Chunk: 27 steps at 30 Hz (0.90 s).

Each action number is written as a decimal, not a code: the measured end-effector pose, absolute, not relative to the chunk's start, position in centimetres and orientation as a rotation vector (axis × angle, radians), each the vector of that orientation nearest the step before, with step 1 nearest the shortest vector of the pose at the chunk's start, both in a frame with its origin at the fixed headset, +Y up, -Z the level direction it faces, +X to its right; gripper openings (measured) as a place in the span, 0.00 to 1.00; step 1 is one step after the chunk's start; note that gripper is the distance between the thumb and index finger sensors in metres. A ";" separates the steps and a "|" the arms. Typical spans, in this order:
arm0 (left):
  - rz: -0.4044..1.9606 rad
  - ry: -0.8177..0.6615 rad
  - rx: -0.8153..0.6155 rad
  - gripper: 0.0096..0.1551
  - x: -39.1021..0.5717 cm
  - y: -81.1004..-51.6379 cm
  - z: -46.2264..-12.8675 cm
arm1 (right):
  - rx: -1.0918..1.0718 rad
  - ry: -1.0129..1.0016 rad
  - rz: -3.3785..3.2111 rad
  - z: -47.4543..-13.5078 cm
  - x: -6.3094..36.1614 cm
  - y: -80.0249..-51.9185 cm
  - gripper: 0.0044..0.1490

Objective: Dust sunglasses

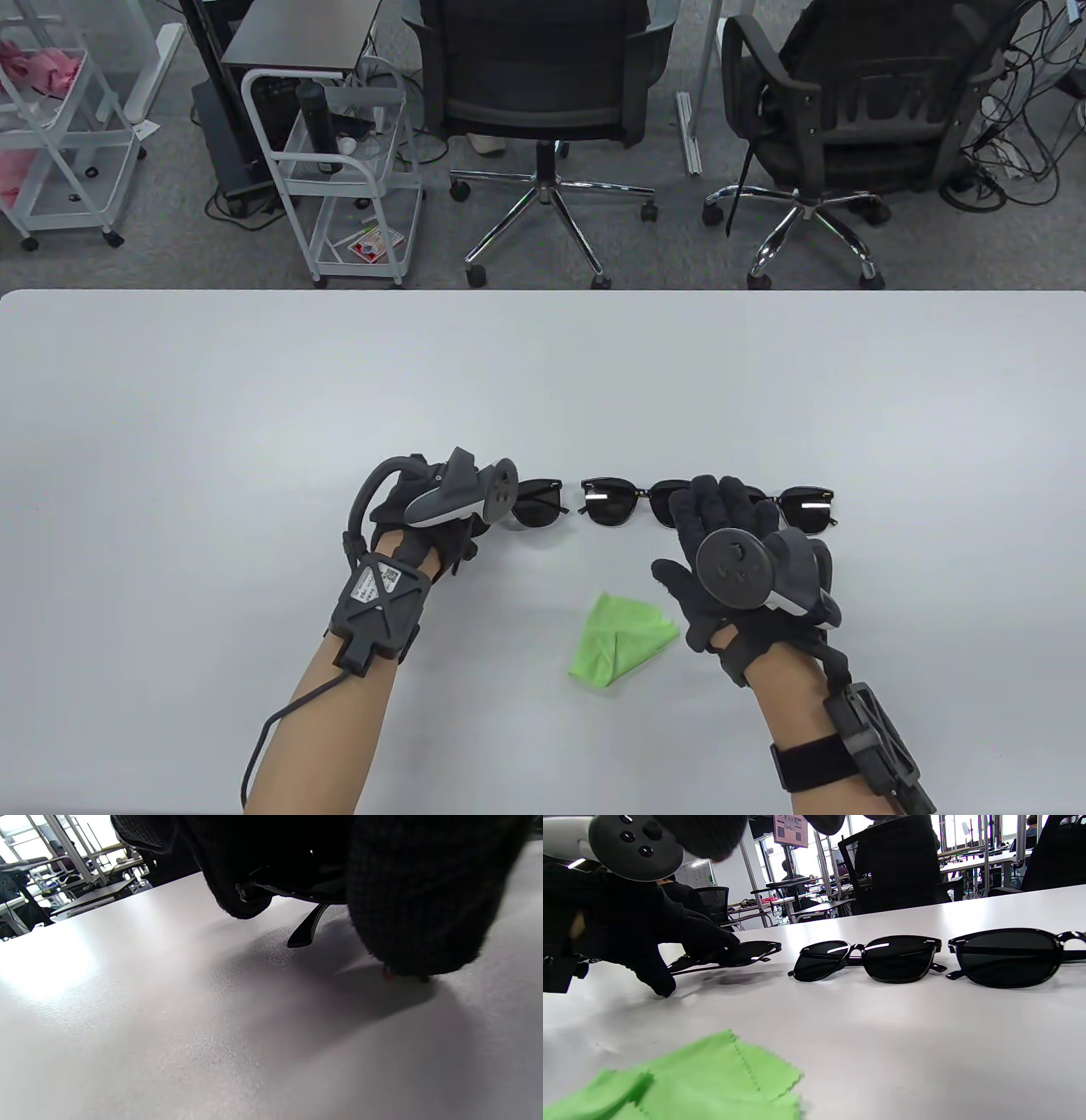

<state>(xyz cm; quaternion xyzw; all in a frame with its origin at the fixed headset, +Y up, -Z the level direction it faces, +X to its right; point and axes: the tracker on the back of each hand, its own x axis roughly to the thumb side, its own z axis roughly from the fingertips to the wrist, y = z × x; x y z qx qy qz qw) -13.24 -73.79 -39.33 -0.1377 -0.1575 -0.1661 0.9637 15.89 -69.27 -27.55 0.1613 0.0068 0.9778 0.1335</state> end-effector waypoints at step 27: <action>0.005 -0.077 -0.243 0.58 -17.0 -67.5 -32.0 | 0.482 0.100 2.870 -29.2 13.9 -68.1 0.50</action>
